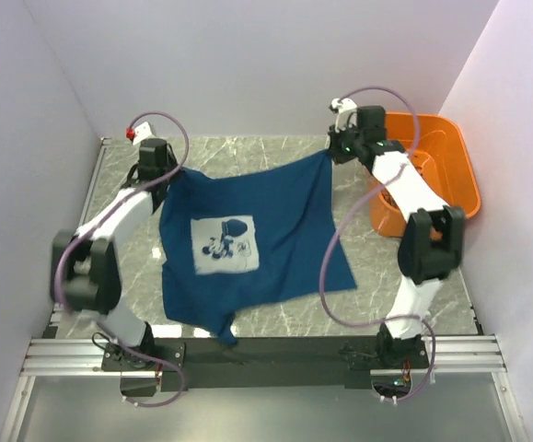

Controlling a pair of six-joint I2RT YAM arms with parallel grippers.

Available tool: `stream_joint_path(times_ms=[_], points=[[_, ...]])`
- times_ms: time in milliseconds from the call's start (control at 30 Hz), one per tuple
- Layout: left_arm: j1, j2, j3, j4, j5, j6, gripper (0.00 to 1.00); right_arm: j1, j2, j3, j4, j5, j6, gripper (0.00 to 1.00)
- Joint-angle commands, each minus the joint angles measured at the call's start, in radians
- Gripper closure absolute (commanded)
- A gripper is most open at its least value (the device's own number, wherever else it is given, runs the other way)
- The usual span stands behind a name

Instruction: Fold and stack the t-shirts

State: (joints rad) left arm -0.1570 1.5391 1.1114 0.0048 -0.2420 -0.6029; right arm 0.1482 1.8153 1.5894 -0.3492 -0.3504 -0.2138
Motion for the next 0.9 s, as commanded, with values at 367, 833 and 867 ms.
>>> stream_joint_path(times_ms=[367,833,867], points=[[0.063,0.518,0.619,-0.115,0.107,-0.052,0.61,0.044,0.3,0.383,0.111,0.481,0.016,0.95],[0.076,-0.018,0.287,-0.468,0.258,-0.069,0.12,0.039,-0.144,0.061,-0.518,-0.382,-0.846,0.29],[0.076,-0.075,0.137,-0.479,0.295,-0.093,0.14,0.04,-0.164,-0.003,-0.698,-0.421,-1.065,0.29]])
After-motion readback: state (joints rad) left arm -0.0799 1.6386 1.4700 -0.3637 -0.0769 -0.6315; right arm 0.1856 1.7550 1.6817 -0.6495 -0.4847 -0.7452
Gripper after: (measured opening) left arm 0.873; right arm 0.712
